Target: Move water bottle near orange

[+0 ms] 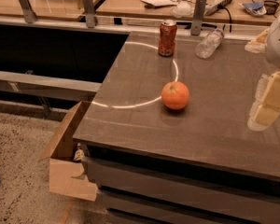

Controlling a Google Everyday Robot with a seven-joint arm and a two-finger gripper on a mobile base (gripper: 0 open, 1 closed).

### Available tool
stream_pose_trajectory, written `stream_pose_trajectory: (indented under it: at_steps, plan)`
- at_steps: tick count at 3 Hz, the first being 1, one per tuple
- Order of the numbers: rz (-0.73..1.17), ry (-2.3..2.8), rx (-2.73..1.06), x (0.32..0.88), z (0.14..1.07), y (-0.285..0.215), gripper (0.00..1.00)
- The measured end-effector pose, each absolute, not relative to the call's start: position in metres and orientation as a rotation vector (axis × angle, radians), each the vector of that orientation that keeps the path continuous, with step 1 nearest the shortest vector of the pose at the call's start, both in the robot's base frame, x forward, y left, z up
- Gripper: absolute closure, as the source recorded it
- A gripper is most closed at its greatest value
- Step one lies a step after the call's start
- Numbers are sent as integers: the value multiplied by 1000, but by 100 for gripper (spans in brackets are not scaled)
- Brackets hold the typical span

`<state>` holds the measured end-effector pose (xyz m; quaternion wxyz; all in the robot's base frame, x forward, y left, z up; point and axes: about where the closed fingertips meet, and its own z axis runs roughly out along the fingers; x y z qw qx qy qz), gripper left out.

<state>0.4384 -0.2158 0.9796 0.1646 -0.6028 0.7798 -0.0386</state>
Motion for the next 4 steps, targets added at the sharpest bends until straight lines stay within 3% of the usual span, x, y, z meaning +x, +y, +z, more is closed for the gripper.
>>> stream_pose_trajectory:
  at_steps: [2, 4]
  plan:
    - [-84, 2247, -1563, 455, 969, -216, 0]
    - [69, 2076, -1159, 507, 975, -236, 0]
